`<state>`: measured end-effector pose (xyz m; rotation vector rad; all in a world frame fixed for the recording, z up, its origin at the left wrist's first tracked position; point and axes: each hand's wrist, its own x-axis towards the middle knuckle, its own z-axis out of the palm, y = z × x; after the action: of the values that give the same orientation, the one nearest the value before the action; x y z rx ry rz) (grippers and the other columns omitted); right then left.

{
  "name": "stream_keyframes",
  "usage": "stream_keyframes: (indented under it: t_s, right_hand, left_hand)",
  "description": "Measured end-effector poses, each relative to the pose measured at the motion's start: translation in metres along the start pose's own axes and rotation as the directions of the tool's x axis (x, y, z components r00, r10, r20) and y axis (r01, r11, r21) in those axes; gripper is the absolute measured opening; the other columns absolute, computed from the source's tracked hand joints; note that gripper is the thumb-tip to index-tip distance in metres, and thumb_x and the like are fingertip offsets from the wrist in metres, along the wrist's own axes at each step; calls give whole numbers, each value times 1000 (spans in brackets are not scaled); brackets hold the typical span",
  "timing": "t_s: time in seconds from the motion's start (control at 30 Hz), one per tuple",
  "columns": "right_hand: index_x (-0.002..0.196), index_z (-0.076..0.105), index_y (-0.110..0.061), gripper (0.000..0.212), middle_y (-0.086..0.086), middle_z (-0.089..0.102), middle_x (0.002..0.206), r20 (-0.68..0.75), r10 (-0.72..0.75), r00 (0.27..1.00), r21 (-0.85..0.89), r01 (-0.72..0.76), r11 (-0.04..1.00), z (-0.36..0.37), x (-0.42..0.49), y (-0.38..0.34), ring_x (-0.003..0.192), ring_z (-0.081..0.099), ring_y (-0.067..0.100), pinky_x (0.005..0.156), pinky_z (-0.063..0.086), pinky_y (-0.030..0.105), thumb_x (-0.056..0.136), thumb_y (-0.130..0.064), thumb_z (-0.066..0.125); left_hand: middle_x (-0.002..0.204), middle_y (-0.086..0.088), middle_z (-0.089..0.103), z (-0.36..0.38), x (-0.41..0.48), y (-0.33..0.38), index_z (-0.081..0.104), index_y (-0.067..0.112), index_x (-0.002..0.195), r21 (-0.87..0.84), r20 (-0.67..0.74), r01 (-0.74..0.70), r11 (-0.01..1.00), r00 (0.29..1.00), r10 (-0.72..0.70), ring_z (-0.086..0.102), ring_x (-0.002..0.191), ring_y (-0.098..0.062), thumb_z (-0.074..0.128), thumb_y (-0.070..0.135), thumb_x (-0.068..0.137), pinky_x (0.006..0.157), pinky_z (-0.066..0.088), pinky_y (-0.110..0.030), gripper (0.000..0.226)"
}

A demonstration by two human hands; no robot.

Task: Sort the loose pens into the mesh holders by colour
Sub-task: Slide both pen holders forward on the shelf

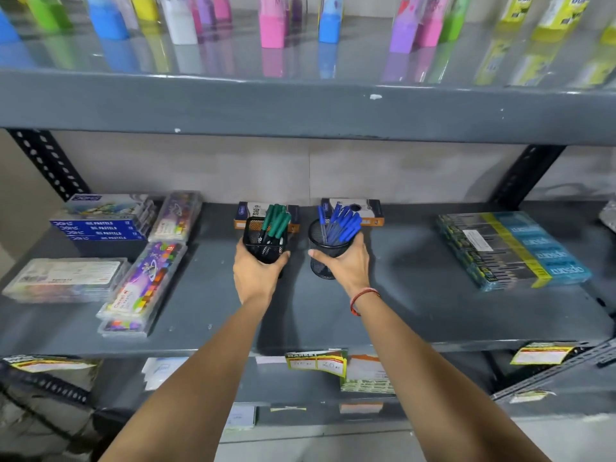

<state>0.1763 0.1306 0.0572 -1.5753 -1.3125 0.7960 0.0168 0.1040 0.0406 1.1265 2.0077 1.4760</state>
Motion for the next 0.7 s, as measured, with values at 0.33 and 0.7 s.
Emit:
stream_keyframes:
  t_s: [0.33, 0.7]
  right_hand:
    - [98, 50, -13, 62, 8, 67, 103, -40, -73, 997, -1, 73, 997, -23, -42, 0, 95, 62, 22, 82, 50, 28, 54, -33, 89]
    - [98, 48, -16, 63, 6, 66, 106, 8, -36, 999, -13, 36, 999, -45, -88, 11, 95, 61, 20, 86, 52, 32, 55, -36, 89]
  left_hand:
    - [99, -5, 68, -35, -47, -8, 56, 11, 109, 72, -61, -56, 996, 996, 60, 62, 92, -26, 84, 44, 58, 74, 50, -33, 68]
    - [92, -8, 68, -61, -96, -3, 55, 8, 103, 160, -68, -29, 987, 997, 41, 62, 86, -31, 82, 55, 57, 69, 52, -41, 70]
